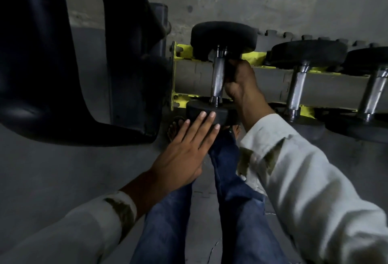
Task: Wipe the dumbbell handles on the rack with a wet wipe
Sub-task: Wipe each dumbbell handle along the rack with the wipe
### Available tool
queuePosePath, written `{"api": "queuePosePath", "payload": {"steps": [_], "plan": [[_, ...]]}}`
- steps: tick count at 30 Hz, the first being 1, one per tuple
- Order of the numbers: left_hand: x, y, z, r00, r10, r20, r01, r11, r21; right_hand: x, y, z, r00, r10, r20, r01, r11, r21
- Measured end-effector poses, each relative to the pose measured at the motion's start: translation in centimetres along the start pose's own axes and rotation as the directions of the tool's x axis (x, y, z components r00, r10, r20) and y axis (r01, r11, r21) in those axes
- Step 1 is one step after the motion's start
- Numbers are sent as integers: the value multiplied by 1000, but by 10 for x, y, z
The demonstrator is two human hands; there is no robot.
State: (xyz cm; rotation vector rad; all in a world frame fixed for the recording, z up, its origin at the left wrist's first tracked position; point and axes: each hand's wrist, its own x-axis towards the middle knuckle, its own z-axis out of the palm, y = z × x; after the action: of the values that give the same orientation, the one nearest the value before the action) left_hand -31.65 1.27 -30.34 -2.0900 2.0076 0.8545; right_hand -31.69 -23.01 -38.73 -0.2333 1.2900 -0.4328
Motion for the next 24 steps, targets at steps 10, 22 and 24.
{"api": "queuePosePath", "payload": {"steps": [10, 22, 24], "plan": [[-1, 1, 2, 999, -19, -33, 20, 999, 30, -47, -6, -52, 476, -209, 854, 788, -331, -519], [0, 3, 2, 999, -35, -14, 36, 999, 37, -30, -41, -27, 356, 44, 933, 583, -791, -186], [1, 5, 2, 999, -38, -6, 39, 998, 46, -39, -28, -37, 364, 230, 903, 674, -734, -84]]}}
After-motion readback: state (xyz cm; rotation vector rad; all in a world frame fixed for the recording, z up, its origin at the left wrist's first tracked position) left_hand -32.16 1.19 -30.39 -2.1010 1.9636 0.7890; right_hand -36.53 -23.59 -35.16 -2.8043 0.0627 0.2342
